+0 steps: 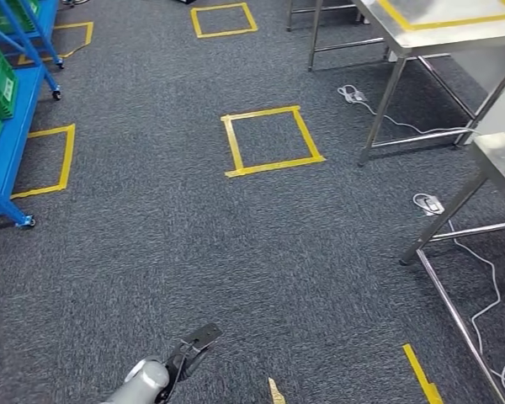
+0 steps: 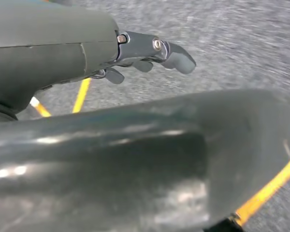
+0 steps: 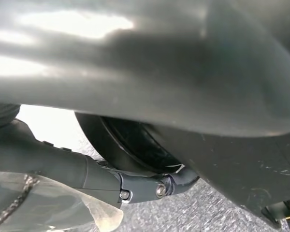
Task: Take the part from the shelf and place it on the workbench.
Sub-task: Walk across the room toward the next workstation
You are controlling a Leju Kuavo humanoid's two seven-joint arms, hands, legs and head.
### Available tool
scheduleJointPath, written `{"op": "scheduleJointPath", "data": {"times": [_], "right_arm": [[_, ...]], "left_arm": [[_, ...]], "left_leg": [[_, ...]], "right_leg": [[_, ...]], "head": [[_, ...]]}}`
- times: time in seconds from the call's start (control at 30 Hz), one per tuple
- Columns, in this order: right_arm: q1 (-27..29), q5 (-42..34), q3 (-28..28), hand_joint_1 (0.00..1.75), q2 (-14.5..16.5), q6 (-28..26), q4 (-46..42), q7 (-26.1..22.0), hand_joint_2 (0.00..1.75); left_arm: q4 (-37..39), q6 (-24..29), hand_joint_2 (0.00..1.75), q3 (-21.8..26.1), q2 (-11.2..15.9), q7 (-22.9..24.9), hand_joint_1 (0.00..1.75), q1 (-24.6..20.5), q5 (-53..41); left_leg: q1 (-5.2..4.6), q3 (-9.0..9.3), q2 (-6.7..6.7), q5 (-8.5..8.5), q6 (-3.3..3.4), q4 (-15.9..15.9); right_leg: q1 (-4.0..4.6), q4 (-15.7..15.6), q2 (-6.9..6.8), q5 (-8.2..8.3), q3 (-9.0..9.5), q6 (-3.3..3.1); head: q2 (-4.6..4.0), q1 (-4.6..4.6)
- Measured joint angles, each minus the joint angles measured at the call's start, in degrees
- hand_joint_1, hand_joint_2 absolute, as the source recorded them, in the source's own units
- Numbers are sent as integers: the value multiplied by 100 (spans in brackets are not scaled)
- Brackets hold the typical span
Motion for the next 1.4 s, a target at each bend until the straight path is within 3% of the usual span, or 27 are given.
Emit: {"op": "scheduleJointPath", "data": {"times": [0.03,0.1,0.17,0.2,0.27,0.3,0.33,0.4,0.47,0.53,0.6,0.67,0.7,0.73,0.77,0.83,0.87,0.9,0.97,1.03,1.1,1.17,1.2,1.23,1.27,1.33,1.4], "right_arm": [[0,-21,-1,0,-1,-45,1,3,0],[-32,-4,-2,0,-4,-78,2,10,0],[-87,70,0,0,-6,-49,2,27,0],[-107,103,1,0,-6,-28,2,34,0],[-111,136,3,0,-7,7,2,40,0],[-106,142,3,0,-8,14,4,42,0],[-103,146,3,0,-8,17,8,44,0],[-111,154,5,0,-8,20,17,40,0],[-118,171,7,0,-5,22,21,23,0],[-99,202,8,0,-2,7,22,-36,0],[-60,231,10,0,-8,-27,22,-123,0],[-37,250,11,0,-19,-32,22,-144,0],[-34,256,11,0,-22,-25,22,-128,0],[-32,262,13,0,-23,-18,22,-115,0],[-28,267,16,0,-22,-15,22,-116,0],[-6,295,34,0,-22,-16,22,-165,0],[3,316,45,0,-23,-14,22,-188,0],[10,340,55,0,-24,-9,22,-203,0],[9,393,91,0,-29,1,21,-214,0],[7,433,145,0,-40,4,19,-257,0],[-16,444,179,0,-53,2,19,-309,0],[-62,443,189,0,-58,1,20,-322,0],[-81,444,191,0,-58,1,20,-321,0],[-89,444,192,0,-58,1,20,-319,0],[-85,444,193,0,-59,1,20,-315,0],[-76,438,193,0,-60,3,25,-311,0],[-82,433,193,0,-59,8,33,-310,0]], "left_arm": [[9,-31,0,3,43,50,0,-78,37],[30,-91,0,19,114,106,0,-234,128],[55,-127,0,54,157,138,0,-317,205],[67,-136,0,76,178,152,0,-334,230],[85,-142,0,112,207,166,0,-353,255],[92,-143,0,124,217,167,0,-369,261],[100,-141,0,134,224,168,0,-394,264],[119,-121,0,150,247,170,0,-432,268],[141,-88,0,168,302,182,0,-426,269],[162,-62,0,182,360,208,0,-421,270],[176,-50,0,193,400,231,0,-433,279],[196,-50,0,225,442,241,0,-415,293],[207,-51,0,244,464,244,0,-394,297],[217,-52,0,262,486,244,0,-373,301],[223,-52,0,277,509,243,0,-357,303],[227,-51,0,306,550,222,0,-346,318],[227,-50,0,321,566,200,0,-341,330],[228,-50,0,338,586,176,0,-327,343],[234,-70,0,385,640,140,0,-261,369],[244,-117,0,427,704,130,0,-198,380],[252,-158,0,443,744,130,0,-178,360],[263,-174,0,454,765,130,0,-157,343],[269,-176,0,460,775,130,0,-141,341],[274,-177,0,464,785,130,0,-127,338],[276,-176,0,467,792,130,0,-119,328],[279,-173,0,470,808,132,0,-121,297],[281,-170,0,473,824,146,0,-129,264]], "left_leg": [[25,9,-74,16,23,-27],[49,12,-215,27,46,-40],[50,22,-363,24,50,-39],[52,31,-442,23,49,-37],[61,50,-612,17,32,-29],[59,43,-693,16,10,-17],[59,19,-770,19,-19,3],[69,-49,-890,55,-97,16],[88,-85,-941,79,-163,14],[76,-176,-708,-49,-217,215],[78,-472,-387,-367,-267,852],[101,-779,-281,-588,-294,1500],[107,-813,-264,-558,-294,1577],[108,-735,-241,-427,-282,1429],[98,-558,-177,-231,-253,1089],[24,-182,105,8,-172,364],[-15,-79,215,37,-134,148],[-48,-48,263,5,-105,67],[-41,-36,137,4,-60,13],[4,13,-10,18,-9,-48],[39,39,-152,26,31,-75],[46,44,-310,25,44,-74],[49,50,-394,23,43,-72],[55,59,-487,20,39,-67],[65,67,-580,14,29,-58],[78,49,-748,0,-19,-15],[89,-22,-888,20,-96,11]], "right_leg": [[-10,192,175,-111,-97,18],[-32,918,510,-415,-486,38],[-34,1529,562,-534,-852,51],[-37,1553,567,-427,-913,55],[-64,1001,646,51,-762,61],[-86,652,774,250,-647,66],[-111,339,897,355,-535,65],[-123,100,1037,351,-429,32],[-117,51,943,363,-378,-41],[-117,19,811,382,-340,-109],[-94,8,643,365,-315,-163],[-69,9,473,340,-301,-198],[-60,9,399,327,-292,-204],[-51,10,327,313,-275,-205],[-42,9,254,293,-251,-202],[-11,10,108,240,-207,-171],[6,8,36,215,-194,-147],[21,2,-35,194,-184,-119],[31,-20,-148,153,-148,-65],[15,136,67,13,-180,-15],[-9,744,437,-286,-457,22],[-20,1457,561,-508,-842,51],[-24,1592,572,-473,-945,61],[-32,1500,585,-318,-946,69],[-47,1202,627,-75,-851,77],[-106,484,923,302,-588,95],[-138,147,1170,355,-440,59]], "head": [[0,15],[0,39],[0,40],[0,40],[0,40],[0,42],[0,39],[0,38],[0,35],[0,14],[0,-8],[0,-9],[0,-11],[0,-13],[0,-13],[0,-13],[0,-7],[0,-2],[0,6],[0,27],[0,62],[0,74],[0,74],[0,74],[0,74],[0,79],[0,82]]}}
